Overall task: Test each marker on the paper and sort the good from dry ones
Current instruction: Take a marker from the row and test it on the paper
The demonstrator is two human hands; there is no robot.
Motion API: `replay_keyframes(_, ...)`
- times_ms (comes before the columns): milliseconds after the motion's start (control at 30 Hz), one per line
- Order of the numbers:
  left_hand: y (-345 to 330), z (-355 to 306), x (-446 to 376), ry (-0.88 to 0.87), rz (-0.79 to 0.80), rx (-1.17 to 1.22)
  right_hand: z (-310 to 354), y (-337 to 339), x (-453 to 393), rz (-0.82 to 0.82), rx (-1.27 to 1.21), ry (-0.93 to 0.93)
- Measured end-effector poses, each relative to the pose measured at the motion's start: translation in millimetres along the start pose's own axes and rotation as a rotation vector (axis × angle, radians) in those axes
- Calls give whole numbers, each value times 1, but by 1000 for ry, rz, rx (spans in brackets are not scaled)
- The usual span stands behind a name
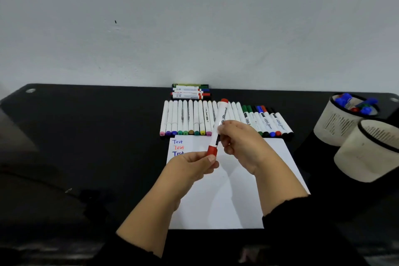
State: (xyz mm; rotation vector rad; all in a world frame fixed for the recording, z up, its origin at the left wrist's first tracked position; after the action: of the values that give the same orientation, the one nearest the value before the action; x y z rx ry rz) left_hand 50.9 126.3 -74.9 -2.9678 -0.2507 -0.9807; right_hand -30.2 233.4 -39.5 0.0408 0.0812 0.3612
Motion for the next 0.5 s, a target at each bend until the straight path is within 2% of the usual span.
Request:
replay_keyframes(167, 8, 13, 5, 18, -3, -119, -5, -4, 16, -105, 183, 23)
replay_keyframes(333, 8, 21, 4, 80, 84, -40, -11, -12, 16, -157, 127, 75)
replay_keyframes(500, 11, 21, 6, 58, 114, -39, -20, -18, 12, -183, 91, 62)
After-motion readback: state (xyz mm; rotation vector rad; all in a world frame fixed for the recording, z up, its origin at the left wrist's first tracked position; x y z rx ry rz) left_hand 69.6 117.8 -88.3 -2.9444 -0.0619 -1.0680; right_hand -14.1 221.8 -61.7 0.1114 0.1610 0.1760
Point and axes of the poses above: each hand's wrist, its own x-axis away from the middle knuckle, its own y-axis out of the back of the hand, z = x × y, the point moved 10 cm from there along -x, towards the middle knuckle, and after that the axes turned 15 degrees about y, right-handed, at the moved point
